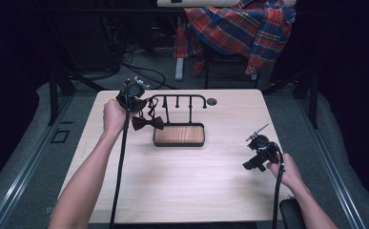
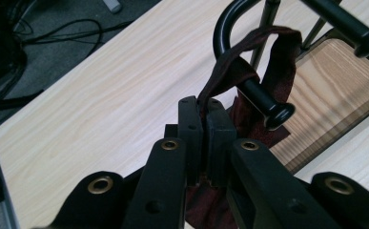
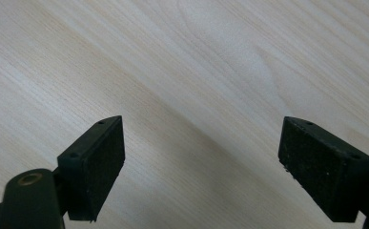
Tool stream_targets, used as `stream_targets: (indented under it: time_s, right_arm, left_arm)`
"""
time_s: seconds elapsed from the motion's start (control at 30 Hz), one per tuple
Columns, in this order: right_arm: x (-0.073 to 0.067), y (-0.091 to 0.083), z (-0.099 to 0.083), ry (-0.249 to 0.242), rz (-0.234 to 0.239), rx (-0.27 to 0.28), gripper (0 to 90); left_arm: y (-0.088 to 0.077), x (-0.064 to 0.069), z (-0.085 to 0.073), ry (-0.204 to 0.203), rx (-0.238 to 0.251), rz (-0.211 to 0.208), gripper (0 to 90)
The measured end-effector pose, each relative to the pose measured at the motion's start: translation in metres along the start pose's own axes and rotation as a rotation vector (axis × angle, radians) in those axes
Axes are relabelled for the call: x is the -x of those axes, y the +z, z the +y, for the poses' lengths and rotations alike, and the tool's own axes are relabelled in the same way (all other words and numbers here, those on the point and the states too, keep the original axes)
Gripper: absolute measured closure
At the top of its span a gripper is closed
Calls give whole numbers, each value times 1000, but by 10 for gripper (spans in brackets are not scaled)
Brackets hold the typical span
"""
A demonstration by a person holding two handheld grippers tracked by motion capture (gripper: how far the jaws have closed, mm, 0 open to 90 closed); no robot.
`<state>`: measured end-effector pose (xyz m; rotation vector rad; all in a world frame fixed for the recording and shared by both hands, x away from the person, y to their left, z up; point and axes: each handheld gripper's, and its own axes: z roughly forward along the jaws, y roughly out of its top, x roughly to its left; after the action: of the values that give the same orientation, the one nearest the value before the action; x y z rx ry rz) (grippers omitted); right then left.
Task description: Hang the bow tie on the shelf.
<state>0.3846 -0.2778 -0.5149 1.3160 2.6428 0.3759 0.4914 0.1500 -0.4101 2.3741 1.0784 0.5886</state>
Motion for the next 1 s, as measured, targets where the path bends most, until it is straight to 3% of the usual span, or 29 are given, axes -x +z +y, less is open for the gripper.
stream_targets:
  time_s: [0.33,0.57,0.6,0.83,1.0]
  right_arm:
    - [1,0,0,-6,1,3,157]
    - [0,0,0,-3,0,7,157]
    - [0,0,0,-1,1,0,157]
    - [0,0,0,0,1,1,157]
    - [0,0,0,-1,1,1,157]
  left_arm:
    - [13,0,-5,-17,-27,-5,853]
    - [15,-3,-9,-31,-39,-8,781]
    - [15,-4,-10,-36,-40,-8,730]
    - [14,-8,-15,-61,-42,4,614]
    - [12,-12,-19,-85,-51,16,452]
